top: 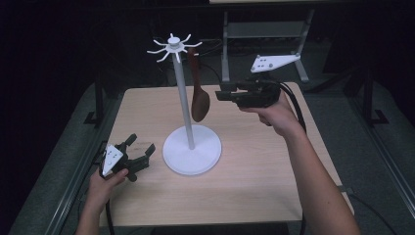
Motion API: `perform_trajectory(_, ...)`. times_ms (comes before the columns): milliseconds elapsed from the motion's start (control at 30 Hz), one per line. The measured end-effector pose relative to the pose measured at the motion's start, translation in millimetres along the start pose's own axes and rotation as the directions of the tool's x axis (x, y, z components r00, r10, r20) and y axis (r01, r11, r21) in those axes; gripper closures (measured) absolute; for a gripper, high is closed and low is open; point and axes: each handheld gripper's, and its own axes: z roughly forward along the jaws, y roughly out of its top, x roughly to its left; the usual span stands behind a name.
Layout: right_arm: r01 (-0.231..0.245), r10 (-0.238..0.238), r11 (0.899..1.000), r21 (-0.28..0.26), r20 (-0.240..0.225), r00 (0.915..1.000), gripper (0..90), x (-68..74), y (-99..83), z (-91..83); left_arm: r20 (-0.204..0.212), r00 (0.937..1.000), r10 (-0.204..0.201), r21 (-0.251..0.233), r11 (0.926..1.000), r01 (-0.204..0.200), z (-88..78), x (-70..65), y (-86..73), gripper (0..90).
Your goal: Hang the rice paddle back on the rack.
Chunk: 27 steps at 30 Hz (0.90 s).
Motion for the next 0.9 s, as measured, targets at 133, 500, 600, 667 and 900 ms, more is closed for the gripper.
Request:
perform_trajectory(133, -0.009, 0.009, 1.0, 0.014, 0.019, 0.9998, 58.3, -3.6, -9.0, -8.4, 0.002, 1.0, 0.0, 0.001, 1.0, 0.0, 0.3, -0.3, 0.0, 13.3)
perform_trajectory(500, -0.042, 0.039, 0.998, 0.039, 0.082, 0.9959, 47.4, -9.2, -39.8, -24.8, 0.009, 1.0, 0.003, 0.007, 1.0, -0.003, 0.9, -1.0, 0.0, 13.4)
perform_trajectory(600, -0.046, 0.04, 0.997, 0.057, 0.096, 0.9945, 46.3, -10.0, -48.6, -28.7, 0.009, 1.0, 0.004, 0.005, 1.0, -0.004, 0.8, -1.0, -0.1, 13.4)
perform_trajectory(667, -0.05, 0.044, 0.997, 0.066, 0.102, 0.9938, 45.9, -10.3, -54.7, -31.4, 0.008, 1.0, 0.004, 0.007, 1.0, -0.004, 0.8, -1.1, 0.0, 13.4)
perform_trajectory(900, -0.078, 0.067, 0.993, 0.084, 0.122, 0.9903, 43.9, -12.4, -78.1, -39.1, 0.008, 1.0, -0.001, -0.002, 1.0, 0.001, 1.0, -1.0, -0.2, 13.3)
